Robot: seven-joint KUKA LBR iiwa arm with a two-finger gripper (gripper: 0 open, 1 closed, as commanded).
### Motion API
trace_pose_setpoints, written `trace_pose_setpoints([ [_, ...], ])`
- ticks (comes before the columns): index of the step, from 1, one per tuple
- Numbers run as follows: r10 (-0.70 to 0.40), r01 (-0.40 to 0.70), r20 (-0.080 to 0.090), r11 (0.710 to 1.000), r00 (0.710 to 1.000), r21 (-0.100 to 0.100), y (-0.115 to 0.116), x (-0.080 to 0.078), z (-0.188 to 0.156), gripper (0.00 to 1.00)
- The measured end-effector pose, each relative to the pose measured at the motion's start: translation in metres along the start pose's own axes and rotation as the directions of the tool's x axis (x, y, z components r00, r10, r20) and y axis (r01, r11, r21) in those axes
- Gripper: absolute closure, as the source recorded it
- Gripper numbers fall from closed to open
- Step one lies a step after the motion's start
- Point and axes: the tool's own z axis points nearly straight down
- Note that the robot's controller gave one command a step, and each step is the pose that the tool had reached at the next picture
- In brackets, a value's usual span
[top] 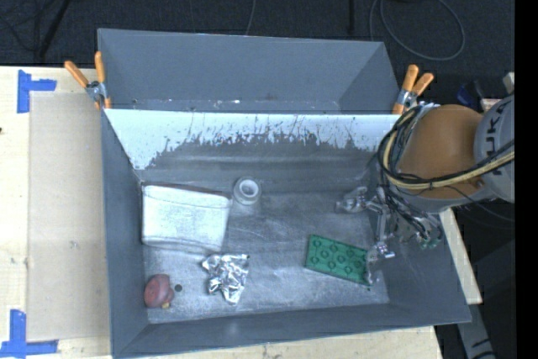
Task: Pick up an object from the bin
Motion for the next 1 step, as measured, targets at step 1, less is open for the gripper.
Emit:
trace_pose_setpoints([
  [1, 0.12, -0.12, -0.007, 0.993, 0.993, 0.002, 0.0294, 0.0517, -0.0283, 0.0],
])
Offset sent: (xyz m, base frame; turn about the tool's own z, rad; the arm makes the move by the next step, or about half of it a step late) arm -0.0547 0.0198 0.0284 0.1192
